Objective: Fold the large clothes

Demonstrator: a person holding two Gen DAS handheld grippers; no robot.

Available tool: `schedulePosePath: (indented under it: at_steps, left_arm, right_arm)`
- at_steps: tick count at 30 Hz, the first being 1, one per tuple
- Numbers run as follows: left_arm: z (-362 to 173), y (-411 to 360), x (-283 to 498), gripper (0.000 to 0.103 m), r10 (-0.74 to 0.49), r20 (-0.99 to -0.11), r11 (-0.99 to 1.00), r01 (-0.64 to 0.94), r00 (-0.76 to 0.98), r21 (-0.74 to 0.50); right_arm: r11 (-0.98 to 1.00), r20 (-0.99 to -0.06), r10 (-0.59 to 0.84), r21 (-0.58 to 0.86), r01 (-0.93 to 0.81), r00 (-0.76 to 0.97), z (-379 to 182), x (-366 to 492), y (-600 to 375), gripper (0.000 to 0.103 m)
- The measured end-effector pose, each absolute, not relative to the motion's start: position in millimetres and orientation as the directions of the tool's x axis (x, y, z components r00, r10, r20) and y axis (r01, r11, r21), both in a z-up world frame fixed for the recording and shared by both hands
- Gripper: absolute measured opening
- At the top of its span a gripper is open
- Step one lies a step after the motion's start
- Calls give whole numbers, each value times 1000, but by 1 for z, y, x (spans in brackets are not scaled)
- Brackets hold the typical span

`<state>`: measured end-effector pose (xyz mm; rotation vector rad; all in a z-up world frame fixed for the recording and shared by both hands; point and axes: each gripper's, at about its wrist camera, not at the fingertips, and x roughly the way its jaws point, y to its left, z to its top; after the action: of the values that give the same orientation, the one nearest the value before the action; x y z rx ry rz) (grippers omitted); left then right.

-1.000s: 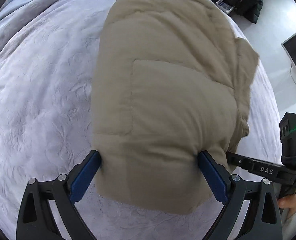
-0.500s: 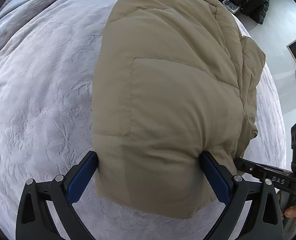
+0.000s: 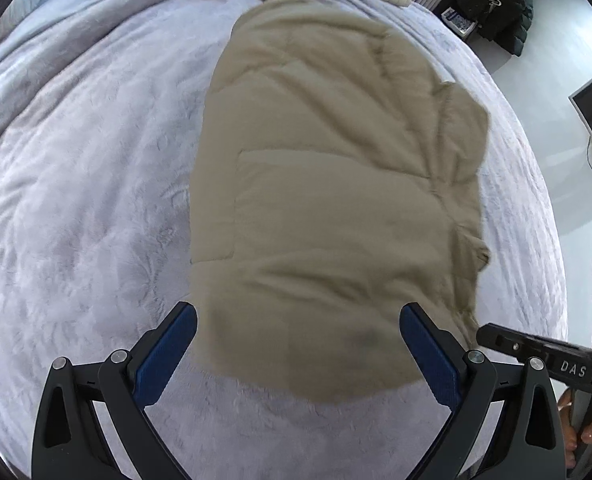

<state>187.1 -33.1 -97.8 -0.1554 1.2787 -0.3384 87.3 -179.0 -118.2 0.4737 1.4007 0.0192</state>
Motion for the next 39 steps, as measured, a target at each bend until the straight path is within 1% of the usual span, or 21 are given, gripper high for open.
schedulePosePath:
  at_steps: [4, 5, 6, 7, 8, 9, 11, 13, 14, 15, 17, 19, 21, 22, 23, 27, 31, 39]
  left_arm:
    - [-69, -32, 172, 101, -310, -914, 946, 181, 262, -269]
    - [-61, -31, 168, 101, -302, -916, 949, 180, 266, -260]
    - [-55, -30, 165, 101, -295, -916, 951, 178, 273, -254]
    - [-48, -29, 162, 102, -288, -915, 953, 175, 284, -245]
    - [-40, -28, 158, 102, -278, -913, 956, 175, 297, -234]
    - [-33, -26, 156, 102, -269, -913, 959, 173, 308, -224]
    - [-20, -23, 150, 102, -251, -913, 964, 171, 322, -205]
    - [-11, -21, 146, 102, -230, -916, 969, 164, 328, -185]
    - [-6, -19, 143, 102, -221, -917, 971, 161, 333, -176]
    - [-1, -18, 141, 102, -217, -916, 972, 161, 337, -171]
    - [10, -15, 136, 102, -213, -911, 974, 154, 352, -167]
    - [18, -12, 131, 102, -190, -909, 978, 147, 371, -145]
    - [28, -9, 127, 102, -166, -906, 983, 141, 390, -120]
    - [31, -9, 125, 102, -163, -905, 984, 137, 394, -117]
    - [34, -8, 125, 102, -162, -904, 984, 134, 395, -117]
    - [45, -6, 121, 102, -163, -895, 985, 115, 414, -126]
    - [54, -4, 120, 102, -157, -888, 987, 107, 432, -122]
    - [63, -5, 116, 102, -122, -884, 991, 107, 451, -82]
  right_arm:
    - [911, -938, 275, 324, 253, 213, -98, 83, -174, 15]
    - [914, -937, 270, 321, 248, 220, -91, 81, -176, 22]
    - [918, -938, 259, 313, 243, 230, -82, 78, -176, 37]
    - [923, -938, 248, 305, 236, 242, -73, 76, -174, 47]
    - [927, -936, 238, 299, 228, 257, -64, 74, -172, 61]
    - [931, -934, 229, 292, 219, 274, -56, 72, -169, 64]
    - [939, -935, 205, 271, 211, 290, -45, 72, -164, 64]
    - [946, -936, 177, 248, 211, 305, -33, 70, -159, 72]
    - [948, -936, 166, 239, 211, 311, -30, 69, -156, 79]
    - [950, -935, 153, 229, 212, 320, -26, 68, -154, 80]
    - [956, -934, 127, 205, 211, 333, -18, 65, -150, 81]
    - [961, -934, 97, 178, 210, 344, -11, 62, -145, 84]
    - [966, -928, 76, 159, 203, 365, -3, 58, -144, 95]
    - [969, -922, 61, 146, 198, 383, 2, 56, -141, 97]
    - [971, -918, 52, 138, 195, 392, 4, 55, -140, 102]
    - [973, -904, 19, 114, 198, 426, 15, 51, -134, 103]
    - [978, -908, 5, 92, 188, 418, 22, 52, -130, 103]
    - [975, -904, -11, 84, 203, 427, 32, 51, -130, 103]
